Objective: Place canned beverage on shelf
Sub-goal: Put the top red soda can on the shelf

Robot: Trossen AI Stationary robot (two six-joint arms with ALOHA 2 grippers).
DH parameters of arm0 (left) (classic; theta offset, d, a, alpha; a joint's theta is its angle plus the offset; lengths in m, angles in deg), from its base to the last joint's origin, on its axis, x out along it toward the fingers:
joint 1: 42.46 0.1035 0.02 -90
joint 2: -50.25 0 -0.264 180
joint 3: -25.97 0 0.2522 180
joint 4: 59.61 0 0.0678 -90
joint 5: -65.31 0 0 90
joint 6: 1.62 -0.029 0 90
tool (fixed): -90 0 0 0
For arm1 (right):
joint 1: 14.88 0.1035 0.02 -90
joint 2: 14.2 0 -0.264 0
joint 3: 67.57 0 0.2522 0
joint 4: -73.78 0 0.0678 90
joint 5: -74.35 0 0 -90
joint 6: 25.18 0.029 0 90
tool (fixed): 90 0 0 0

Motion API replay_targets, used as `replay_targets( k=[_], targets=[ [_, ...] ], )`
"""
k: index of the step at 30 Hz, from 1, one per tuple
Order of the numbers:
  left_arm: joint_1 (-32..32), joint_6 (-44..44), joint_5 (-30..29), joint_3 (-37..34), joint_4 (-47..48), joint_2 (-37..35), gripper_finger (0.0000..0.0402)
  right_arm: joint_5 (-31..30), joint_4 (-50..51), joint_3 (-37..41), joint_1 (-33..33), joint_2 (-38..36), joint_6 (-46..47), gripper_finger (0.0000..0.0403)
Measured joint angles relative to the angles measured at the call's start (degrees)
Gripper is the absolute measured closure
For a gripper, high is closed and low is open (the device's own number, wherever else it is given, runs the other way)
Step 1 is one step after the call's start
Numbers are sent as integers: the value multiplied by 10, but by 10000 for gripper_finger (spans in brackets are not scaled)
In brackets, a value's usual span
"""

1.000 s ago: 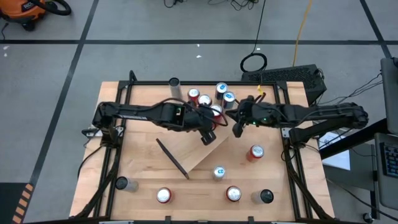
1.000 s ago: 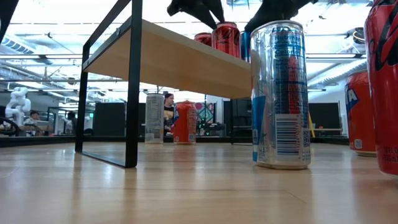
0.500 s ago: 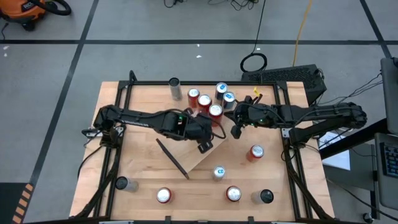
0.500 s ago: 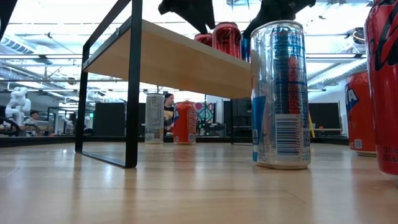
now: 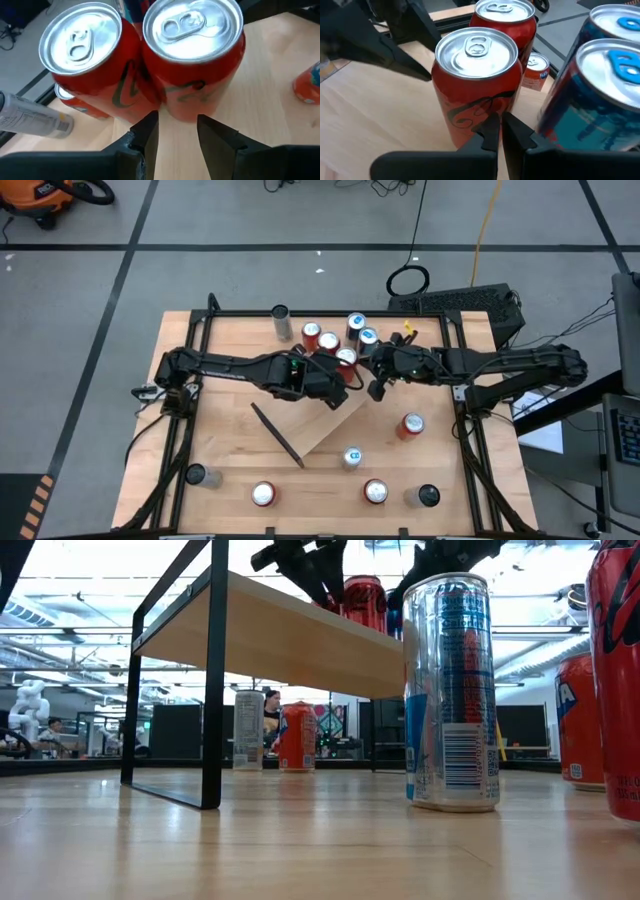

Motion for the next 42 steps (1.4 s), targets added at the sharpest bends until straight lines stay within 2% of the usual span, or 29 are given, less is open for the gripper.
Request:
replay_targets(
  k=[9,25,35,39,42],
  targets=[
    [5,-47,5,0,-57,-2,265,0,2,0,0,0,-16,403],
    [-11,-61,32,0,-67,-2,265,-2,1,0,-1,0,-32,403],
    [-33,-48,32,0,32,-20,265,2,23,0,0,-18,-40,403],
    [-27,-45,31,0,51,-57,265,6,70,0,2,-53,2,403],
    [-15,-61,31,0,60,-82,265,42,91,0,3,-76,40,403]
  ],
)
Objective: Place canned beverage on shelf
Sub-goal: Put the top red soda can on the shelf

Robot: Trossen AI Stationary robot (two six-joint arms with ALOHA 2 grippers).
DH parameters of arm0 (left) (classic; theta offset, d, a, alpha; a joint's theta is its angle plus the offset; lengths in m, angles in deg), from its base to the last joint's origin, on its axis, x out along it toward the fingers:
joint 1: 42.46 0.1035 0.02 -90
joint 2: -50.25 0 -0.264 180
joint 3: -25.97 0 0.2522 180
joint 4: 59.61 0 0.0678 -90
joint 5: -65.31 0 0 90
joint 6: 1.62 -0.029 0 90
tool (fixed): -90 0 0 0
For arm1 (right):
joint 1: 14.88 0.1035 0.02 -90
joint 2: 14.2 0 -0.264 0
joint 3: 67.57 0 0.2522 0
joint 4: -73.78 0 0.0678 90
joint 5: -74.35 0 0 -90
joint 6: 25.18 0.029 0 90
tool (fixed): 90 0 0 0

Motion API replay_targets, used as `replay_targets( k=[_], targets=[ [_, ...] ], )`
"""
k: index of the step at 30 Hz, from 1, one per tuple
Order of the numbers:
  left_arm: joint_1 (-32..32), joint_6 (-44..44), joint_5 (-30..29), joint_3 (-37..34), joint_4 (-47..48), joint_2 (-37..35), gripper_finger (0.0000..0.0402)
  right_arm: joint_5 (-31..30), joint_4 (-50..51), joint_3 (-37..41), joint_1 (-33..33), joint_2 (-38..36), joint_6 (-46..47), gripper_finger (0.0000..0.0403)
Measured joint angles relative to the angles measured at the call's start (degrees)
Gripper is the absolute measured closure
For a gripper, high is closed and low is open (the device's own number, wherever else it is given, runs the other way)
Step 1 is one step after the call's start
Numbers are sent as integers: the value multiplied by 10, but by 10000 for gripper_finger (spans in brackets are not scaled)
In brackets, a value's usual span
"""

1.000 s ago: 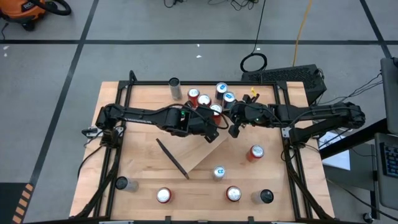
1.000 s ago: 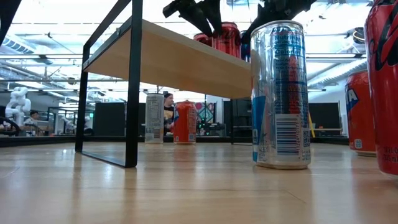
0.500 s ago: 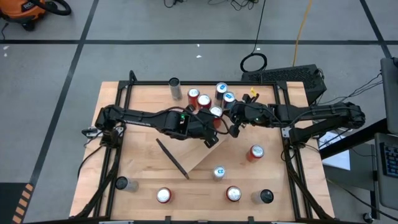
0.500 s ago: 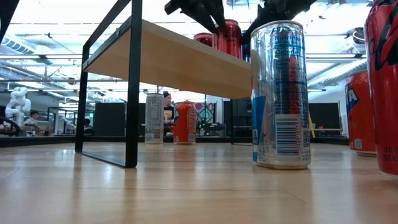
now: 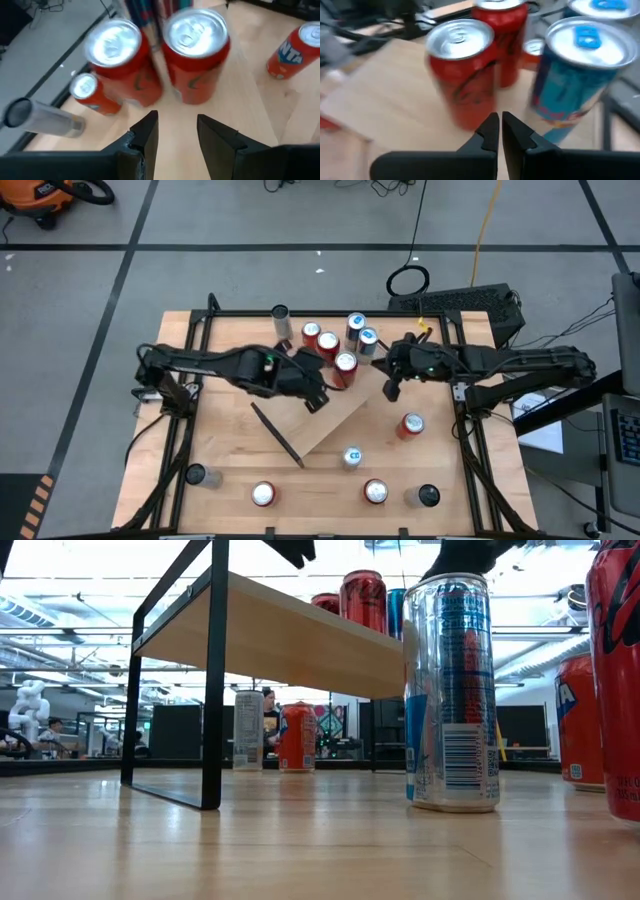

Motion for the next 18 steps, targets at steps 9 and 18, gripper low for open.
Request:
replay_targets(
  k=[9,18],
  targets=[
    [101,-147,83,1,9,-37,265,65,-52,0,28,30,-7,403],
    [205,-252,169,1,2,-38,265,64,-73,0,28,91,-21,403]
  ],
)
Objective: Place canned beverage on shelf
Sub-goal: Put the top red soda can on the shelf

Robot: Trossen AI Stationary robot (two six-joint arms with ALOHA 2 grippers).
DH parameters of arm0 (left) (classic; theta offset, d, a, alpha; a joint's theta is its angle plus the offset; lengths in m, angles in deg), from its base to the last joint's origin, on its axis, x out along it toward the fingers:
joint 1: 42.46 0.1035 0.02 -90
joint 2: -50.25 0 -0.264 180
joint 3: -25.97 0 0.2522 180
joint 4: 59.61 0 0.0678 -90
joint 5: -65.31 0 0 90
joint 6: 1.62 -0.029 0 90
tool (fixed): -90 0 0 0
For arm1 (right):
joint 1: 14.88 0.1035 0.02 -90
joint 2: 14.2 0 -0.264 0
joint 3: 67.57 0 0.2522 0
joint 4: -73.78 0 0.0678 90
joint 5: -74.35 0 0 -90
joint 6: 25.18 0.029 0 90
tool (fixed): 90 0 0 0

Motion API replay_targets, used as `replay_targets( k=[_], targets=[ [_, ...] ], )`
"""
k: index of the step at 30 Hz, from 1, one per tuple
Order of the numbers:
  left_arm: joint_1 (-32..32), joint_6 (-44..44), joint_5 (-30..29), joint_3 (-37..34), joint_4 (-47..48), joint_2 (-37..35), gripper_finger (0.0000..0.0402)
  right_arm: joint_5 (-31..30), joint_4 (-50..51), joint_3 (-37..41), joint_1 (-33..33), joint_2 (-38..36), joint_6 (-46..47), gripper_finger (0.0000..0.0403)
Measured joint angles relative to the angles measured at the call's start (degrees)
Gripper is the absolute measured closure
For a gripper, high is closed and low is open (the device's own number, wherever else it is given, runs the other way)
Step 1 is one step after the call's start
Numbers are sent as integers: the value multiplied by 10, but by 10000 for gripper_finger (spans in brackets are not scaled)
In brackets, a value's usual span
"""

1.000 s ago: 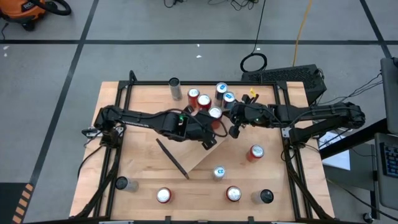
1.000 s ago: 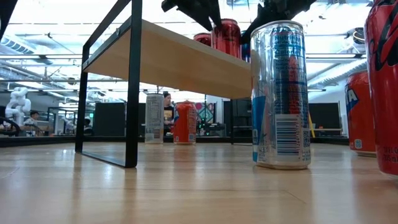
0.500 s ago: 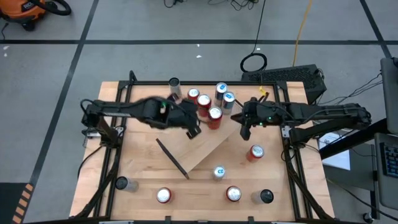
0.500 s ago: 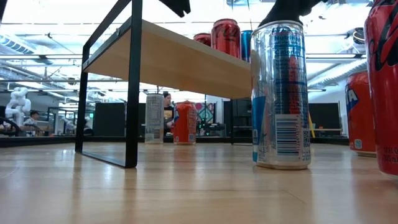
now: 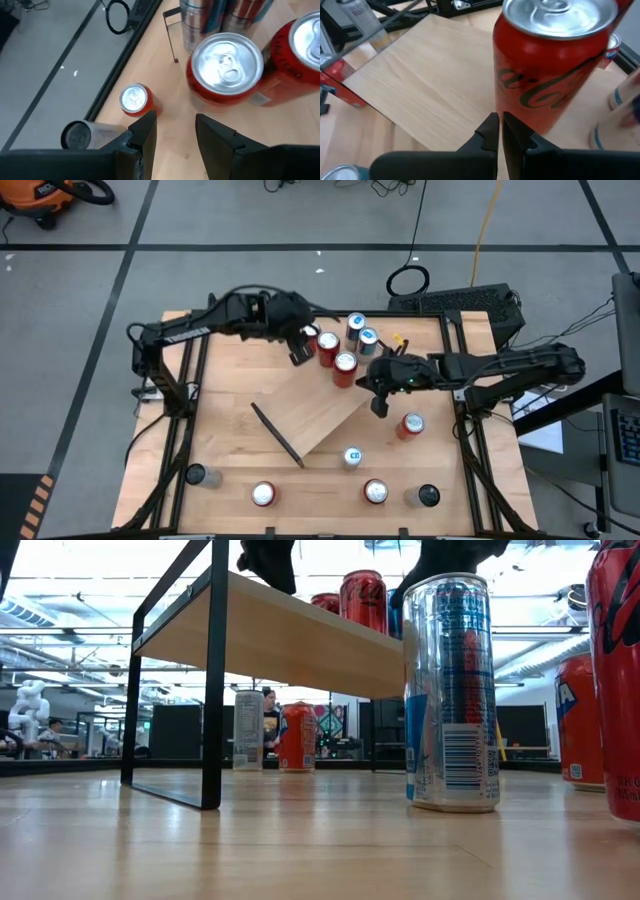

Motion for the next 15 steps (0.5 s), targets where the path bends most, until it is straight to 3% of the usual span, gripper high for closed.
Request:
replay_targets(
  k=[7,15],
  targets=[
    [47,-44,96,0,1,5,265,-15,-1,0,0,23,-3,403],
    [53,-76,103,-25,-26,20,265,-48,-1,0,-16,23,-11,403]
  ],
)
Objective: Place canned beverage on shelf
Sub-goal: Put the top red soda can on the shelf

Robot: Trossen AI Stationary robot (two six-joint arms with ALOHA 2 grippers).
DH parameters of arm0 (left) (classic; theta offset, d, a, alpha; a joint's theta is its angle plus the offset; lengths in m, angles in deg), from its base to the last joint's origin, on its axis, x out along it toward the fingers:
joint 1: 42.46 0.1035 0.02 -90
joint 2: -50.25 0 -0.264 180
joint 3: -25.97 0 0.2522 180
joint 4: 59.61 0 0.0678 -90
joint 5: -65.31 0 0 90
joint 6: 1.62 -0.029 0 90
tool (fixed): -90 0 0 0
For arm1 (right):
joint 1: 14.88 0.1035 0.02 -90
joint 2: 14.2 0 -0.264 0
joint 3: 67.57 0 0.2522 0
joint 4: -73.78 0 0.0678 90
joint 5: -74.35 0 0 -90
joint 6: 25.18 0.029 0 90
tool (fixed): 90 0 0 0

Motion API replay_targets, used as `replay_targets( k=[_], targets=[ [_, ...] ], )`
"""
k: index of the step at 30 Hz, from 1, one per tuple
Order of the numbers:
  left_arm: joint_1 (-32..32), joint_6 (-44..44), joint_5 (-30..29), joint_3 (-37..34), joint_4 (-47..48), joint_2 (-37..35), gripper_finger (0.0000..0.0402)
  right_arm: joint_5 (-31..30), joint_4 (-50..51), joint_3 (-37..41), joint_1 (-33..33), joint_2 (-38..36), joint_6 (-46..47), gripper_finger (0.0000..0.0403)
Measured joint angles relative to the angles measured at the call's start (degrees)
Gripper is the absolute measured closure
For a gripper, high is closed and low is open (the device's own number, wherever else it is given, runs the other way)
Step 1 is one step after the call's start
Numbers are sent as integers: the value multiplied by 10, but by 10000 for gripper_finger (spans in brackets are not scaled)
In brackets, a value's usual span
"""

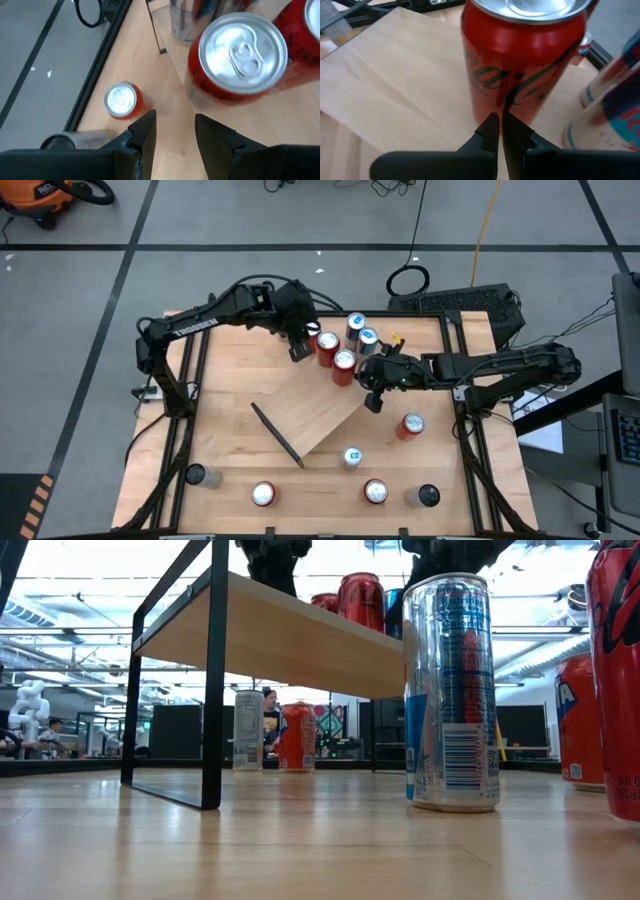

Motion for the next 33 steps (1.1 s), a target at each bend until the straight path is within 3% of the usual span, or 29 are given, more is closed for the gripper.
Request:
replay_targets(
  k=[19,33],
  targets=[
    [2,-2,43,-52,-82,3,265,2,6,0,-14,-3,0,403],
    [4,0,13,-52,-39,1,265,33,-48,0,22,-7,23,403]
  ],
)
